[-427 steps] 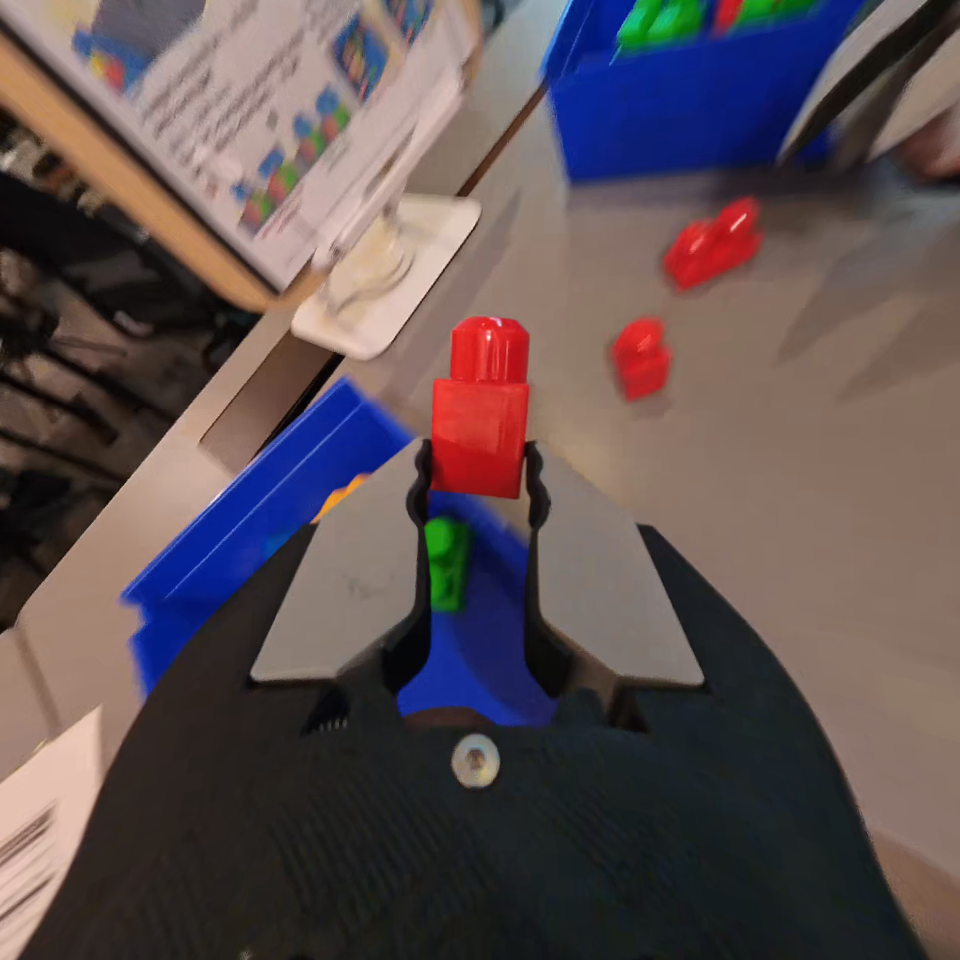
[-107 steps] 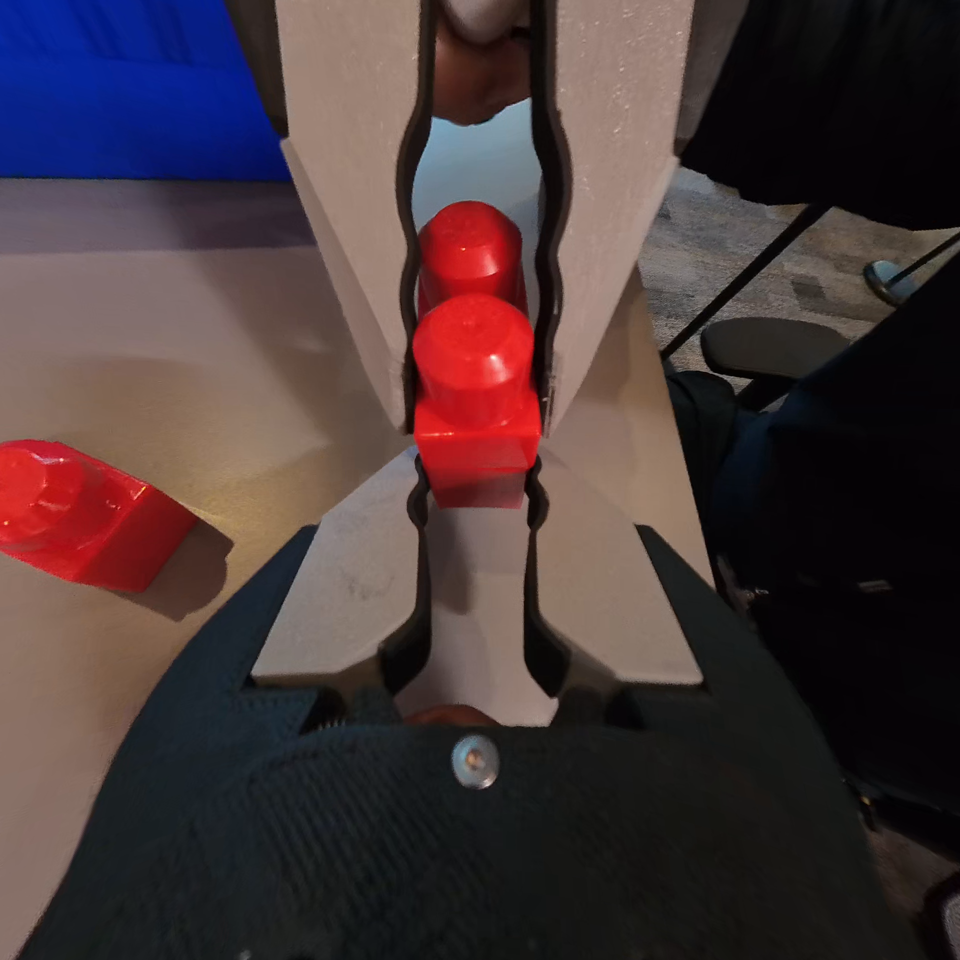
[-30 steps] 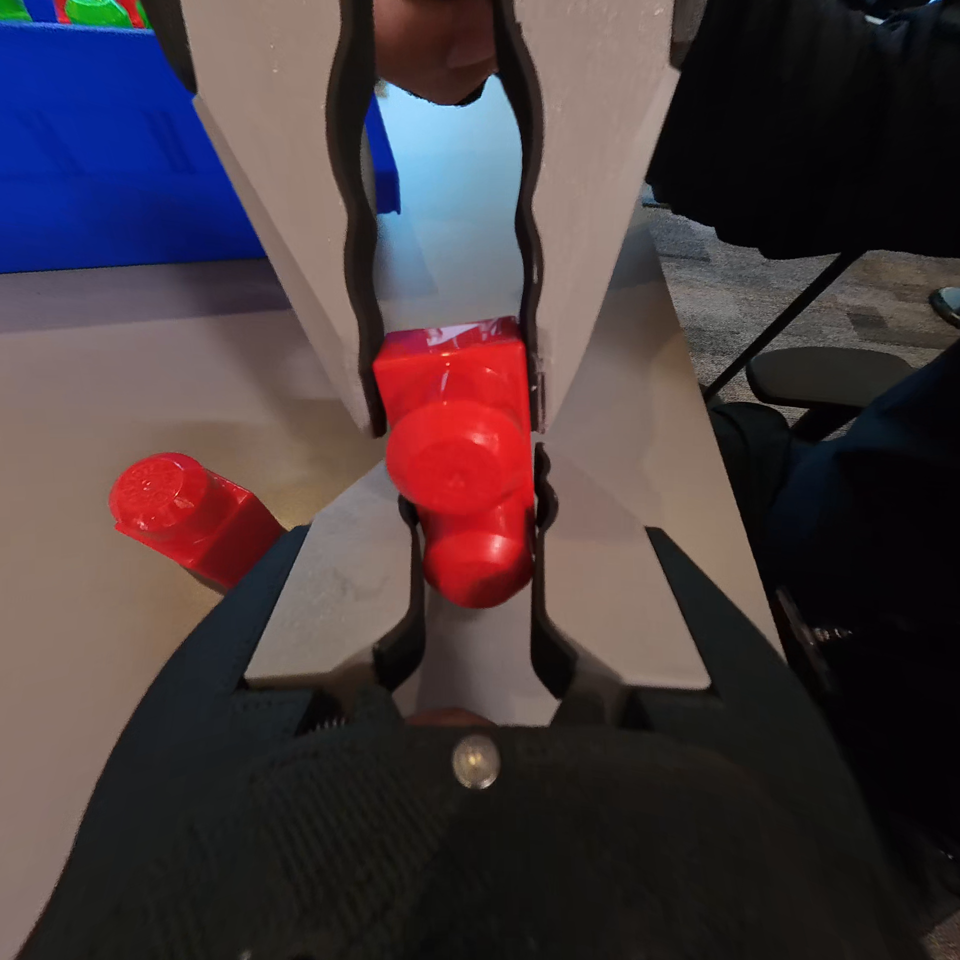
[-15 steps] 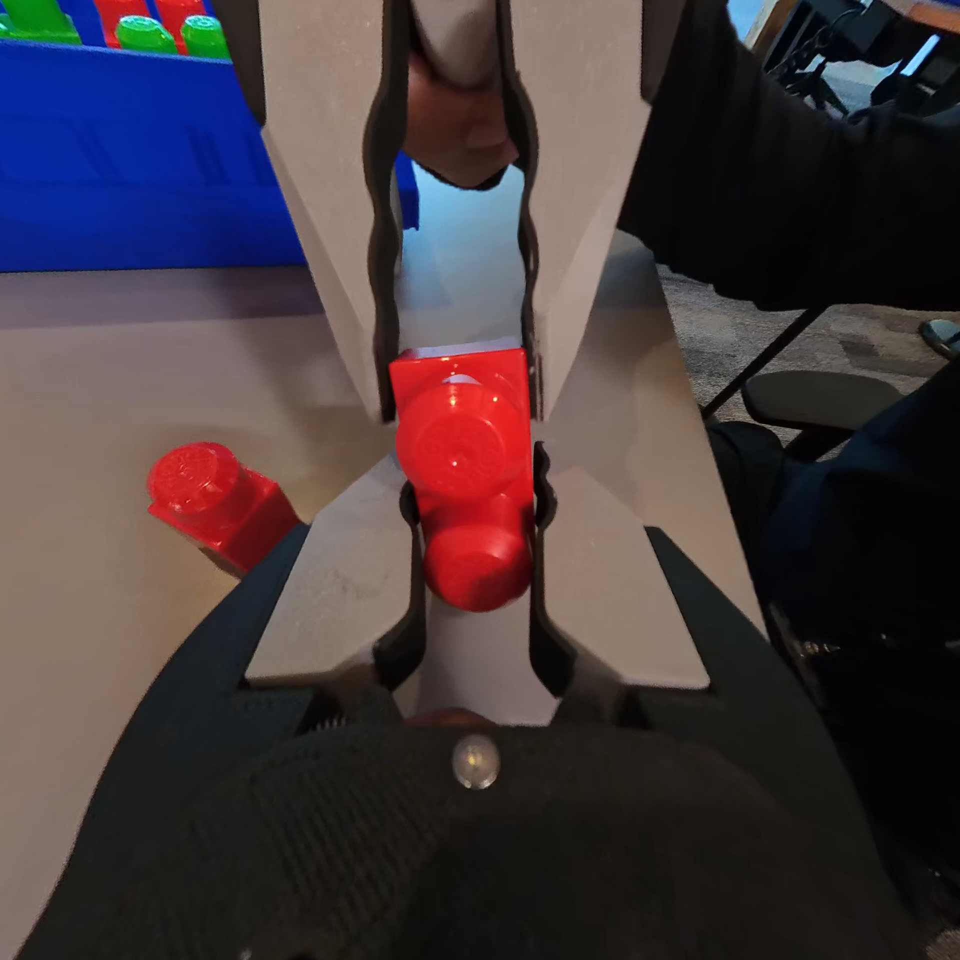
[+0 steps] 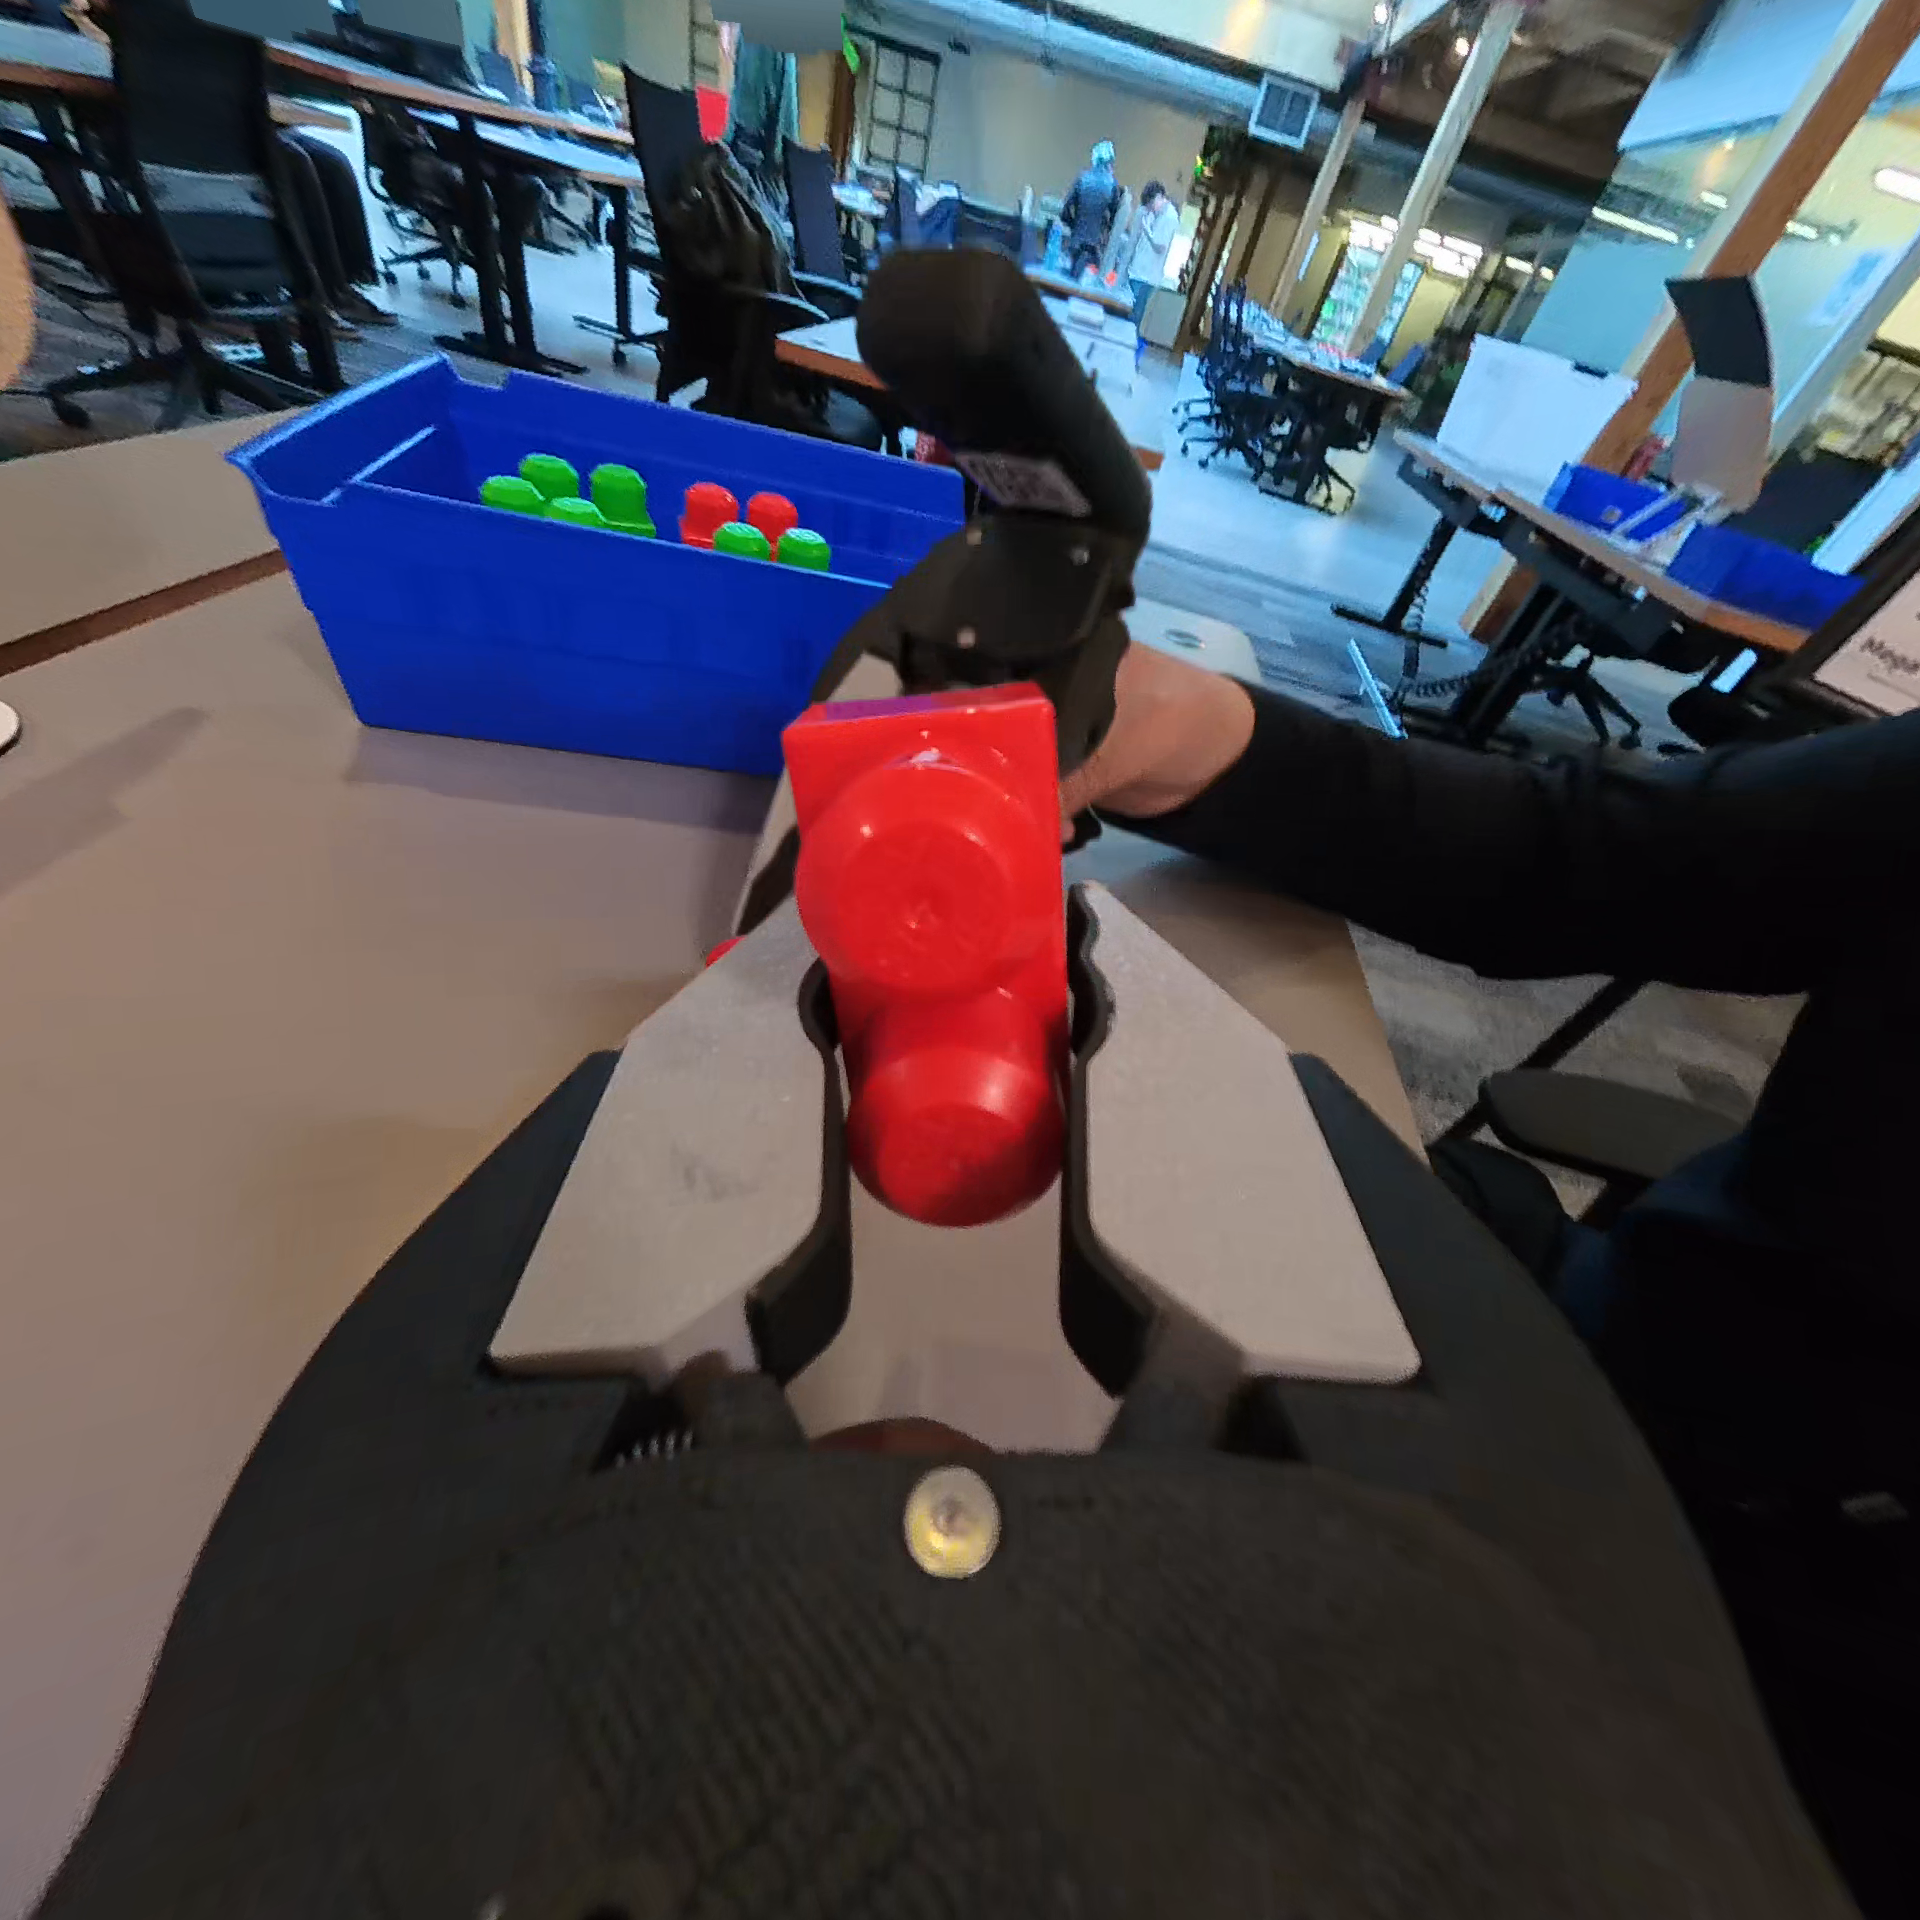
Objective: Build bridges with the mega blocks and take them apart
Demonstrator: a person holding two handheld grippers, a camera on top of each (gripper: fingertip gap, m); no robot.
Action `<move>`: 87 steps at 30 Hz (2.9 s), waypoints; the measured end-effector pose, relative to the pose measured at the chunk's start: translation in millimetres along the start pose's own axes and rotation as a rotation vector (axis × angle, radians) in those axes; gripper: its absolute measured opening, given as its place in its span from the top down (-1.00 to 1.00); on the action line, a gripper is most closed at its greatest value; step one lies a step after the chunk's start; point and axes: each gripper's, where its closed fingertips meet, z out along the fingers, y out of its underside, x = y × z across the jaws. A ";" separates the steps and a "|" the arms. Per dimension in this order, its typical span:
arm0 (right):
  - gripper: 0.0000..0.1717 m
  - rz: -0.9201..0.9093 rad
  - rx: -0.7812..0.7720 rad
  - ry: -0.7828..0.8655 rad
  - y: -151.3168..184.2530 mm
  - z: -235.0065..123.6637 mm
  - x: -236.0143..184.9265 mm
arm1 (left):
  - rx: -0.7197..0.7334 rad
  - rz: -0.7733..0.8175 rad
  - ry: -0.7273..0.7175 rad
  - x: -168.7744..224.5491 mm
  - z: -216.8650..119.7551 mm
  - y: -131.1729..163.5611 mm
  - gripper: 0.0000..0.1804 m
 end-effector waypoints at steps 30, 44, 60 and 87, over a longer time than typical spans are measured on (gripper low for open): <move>0.57 -0.253 -0.529 0.134 38.3 -22.2 8.7 | 0.045 -0.098 -0.052 -20.8 0.2 1.7 0.55; 0.48 -0.259 -0.302 0.350 25.3 -22.5 29.6 | 0.145 -0.098 0.067 -2.5 -7.8 -16.9 0.55; 0.61 -0.352 -0.461 0.137 33.6 -0.8 11.8 | 0.129 -0.096 0.076 0.2 -7.2 -15.7 0.56; 0.58 0.003 -0.028 0.123 33.9 6.1 8.8 | 0.123 -0.084 0.088 4.8 -6.6 -15.8 0.55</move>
